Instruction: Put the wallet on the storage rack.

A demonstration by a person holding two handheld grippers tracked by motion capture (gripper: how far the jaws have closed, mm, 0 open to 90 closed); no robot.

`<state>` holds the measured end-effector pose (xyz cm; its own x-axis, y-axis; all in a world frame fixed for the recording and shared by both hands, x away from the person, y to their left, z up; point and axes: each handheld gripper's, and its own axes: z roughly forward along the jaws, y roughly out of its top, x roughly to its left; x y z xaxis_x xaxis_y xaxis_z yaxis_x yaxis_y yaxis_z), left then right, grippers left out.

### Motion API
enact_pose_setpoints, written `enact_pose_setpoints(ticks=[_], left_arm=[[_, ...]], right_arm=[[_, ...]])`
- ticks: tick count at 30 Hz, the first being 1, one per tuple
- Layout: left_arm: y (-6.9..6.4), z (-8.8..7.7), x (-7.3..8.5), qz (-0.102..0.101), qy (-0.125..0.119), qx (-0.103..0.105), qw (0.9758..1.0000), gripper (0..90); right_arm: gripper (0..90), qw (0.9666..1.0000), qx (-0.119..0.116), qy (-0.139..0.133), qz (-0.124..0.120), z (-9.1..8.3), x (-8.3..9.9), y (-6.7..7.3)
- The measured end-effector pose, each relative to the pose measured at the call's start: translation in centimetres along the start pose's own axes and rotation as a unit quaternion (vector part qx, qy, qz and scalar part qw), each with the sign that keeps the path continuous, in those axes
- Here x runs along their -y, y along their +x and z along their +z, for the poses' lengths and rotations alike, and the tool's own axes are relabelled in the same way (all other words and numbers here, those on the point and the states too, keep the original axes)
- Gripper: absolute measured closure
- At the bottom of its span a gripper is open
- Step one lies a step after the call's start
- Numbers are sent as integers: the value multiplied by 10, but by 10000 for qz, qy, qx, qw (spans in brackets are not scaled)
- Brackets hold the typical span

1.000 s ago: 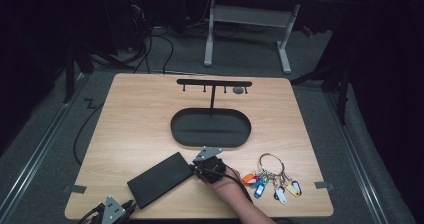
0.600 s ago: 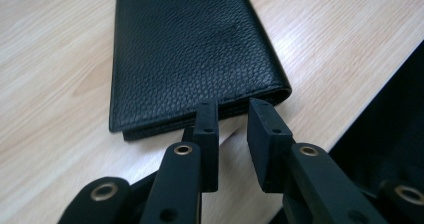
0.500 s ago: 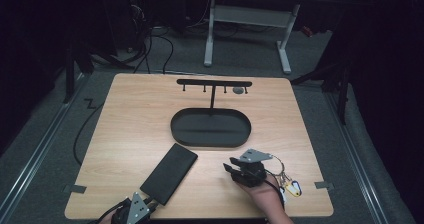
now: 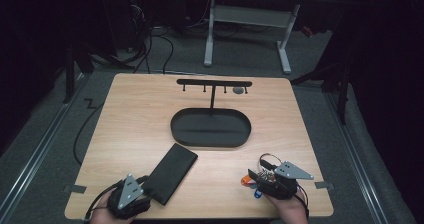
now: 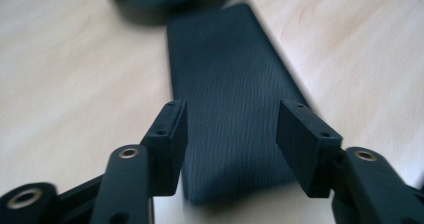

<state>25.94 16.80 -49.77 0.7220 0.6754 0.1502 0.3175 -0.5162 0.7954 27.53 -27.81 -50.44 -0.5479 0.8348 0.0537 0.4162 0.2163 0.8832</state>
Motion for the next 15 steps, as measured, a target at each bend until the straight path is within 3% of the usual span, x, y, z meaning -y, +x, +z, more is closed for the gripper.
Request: enact_pose_setpoints(ticks=[1,2,4,6,9,11,14,15], left_arm=[[-1,12,-20,156,36,39,9999,475],[-4,20,-30,165,35,159,9997,470],[-7,26,-36,162,56,225,9996,452],[-17,42,-41,301,274,252,9989,454],[-26,52,-38,470,356,245,9980,435],[-36,59,-34,843,534,98,9950,412],[-41,63,-26,862,595,80,9945,383],[-46,62,-20,1042,535,-24,9931,380]], right_arm=[[404,10000,-27,-3,-69,0,0,1],[404,10000,-57,-18,-75,0,1,1],[403,9999,-125,-27,-32,1,1,0],[404,9999,-156,20,-27,3,1,0],[408,9998,-182,50,-61,5,1,0],[408,9998,-195,95,-53,7,1,1],[409,9995,-245,169,-121,12,1,3],[408,9995,-243,186,-121,12,1,4]])
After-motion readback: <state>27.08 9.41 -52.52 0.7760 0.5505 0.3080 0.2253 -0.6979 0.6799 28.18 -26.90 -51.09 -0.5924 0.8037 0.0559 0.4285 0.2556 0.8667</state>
